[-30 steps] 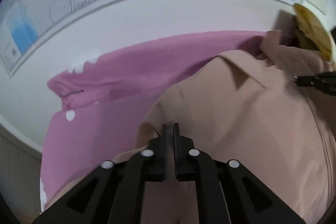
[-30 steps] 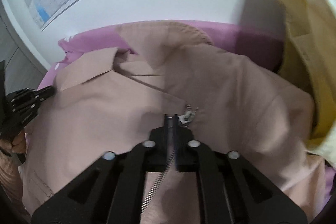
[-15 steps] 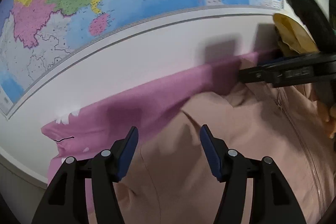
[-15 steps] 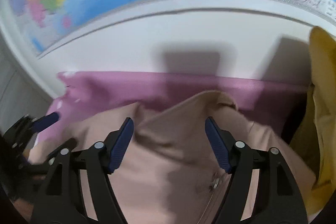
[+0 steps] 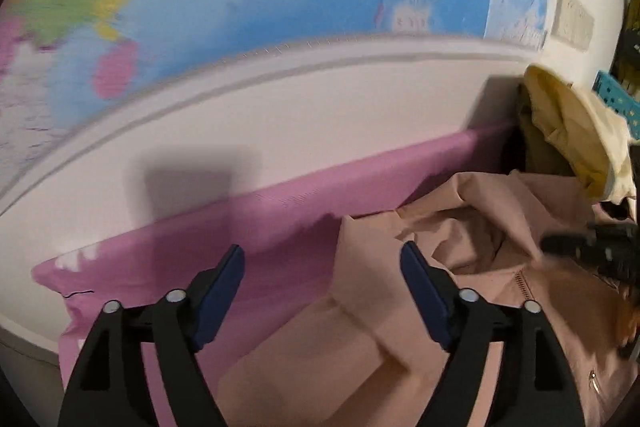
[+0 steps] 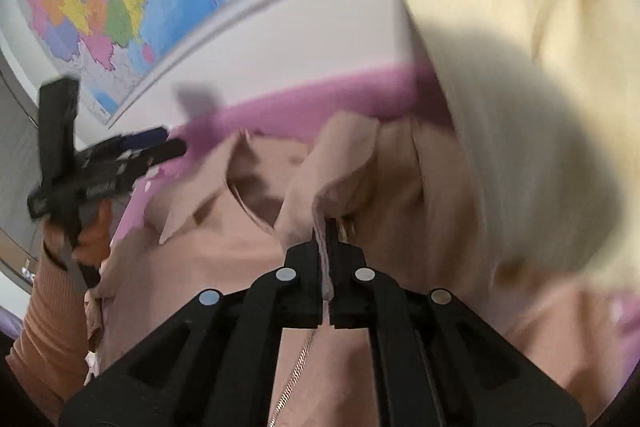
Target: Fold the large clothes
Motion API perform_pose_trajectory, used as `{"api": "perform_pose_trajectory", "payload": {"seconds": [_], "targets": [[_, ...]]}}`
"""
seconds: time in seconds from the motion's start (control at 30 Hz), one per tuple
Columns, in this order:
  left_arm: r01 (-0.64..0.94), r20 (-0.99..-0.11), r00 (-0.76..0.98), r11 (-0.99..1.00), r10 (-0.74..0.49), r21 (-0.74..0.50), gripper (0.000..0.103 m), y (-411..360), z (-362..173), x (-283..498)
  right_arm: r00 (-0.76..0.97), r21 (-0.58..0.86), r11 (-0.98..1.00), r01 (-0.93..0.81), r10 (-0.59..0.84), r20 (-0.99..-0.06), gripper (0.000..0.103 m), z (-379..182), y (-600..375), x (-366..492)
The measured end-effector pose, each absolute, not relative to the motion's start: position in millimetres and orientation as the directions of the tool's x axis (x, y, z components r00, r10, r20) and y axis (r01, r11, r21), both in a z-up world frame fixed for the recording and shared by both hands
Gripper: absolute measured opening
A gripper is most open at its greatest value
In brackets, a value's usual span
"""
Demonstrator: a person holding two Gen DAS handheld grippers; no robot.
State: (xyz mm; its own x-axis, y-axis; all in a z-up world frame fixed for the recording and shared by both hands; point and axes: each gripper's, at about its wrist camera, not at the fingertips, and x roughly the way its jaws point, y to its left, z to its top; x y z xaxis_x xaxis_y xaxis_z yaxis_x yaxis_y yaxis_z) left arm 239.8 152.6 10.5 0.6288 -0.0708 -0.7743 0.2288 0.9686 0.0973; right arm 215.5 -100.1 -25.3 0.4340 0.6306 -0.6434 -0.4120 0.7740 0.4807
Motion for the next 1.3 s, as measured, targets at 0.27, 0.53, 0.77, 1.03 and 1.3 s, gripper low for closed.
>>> {"api": "perform_pose_trajectory", "payload": {"seconds": [0.27, 0.53, 0.77, 1.03, 1.3], "targets": [[0.306, -0.891, 0.437, 0.952, -0.125, 0.017, 0.030, 135, -39, 266, 0.405, 0.398, 0.793, -0.462, 0.588, -0.701, 0.003, -36, -93, 199], [0.342, -0.823, 0.555, 0.935, -0.120, 0.095, 0.009, 127, -36, 219, 0.564, 0.128, 0.835, -0.535, 0.467, -0.681, 0.045, 38, -83, 192], [0.364, -0.766, 0.632, 0.917, -0.117, 0.160, 0.009, 120, -34, 185, 0.542, 0.023, 0.827, -0.561, 0.388, -0.746, 0.055, 36, -37, 254], [0.382, -0.757, 0.637, 0.912, -0.145, 0.147, 0.009, 129, -31, 175, 0.479, -0.097, 0.834, -0.543, 0.213, -0.851, 0.016, -18, -8, 311], [0.268, -0.697, 0.716, 0.938, -0.041, 0.220, 0.008, 133, -9, 201, 0.663, 0.146, 0.882, -0.449, 0.438, -0.607, 0.006, 38, -76, 295]]}}
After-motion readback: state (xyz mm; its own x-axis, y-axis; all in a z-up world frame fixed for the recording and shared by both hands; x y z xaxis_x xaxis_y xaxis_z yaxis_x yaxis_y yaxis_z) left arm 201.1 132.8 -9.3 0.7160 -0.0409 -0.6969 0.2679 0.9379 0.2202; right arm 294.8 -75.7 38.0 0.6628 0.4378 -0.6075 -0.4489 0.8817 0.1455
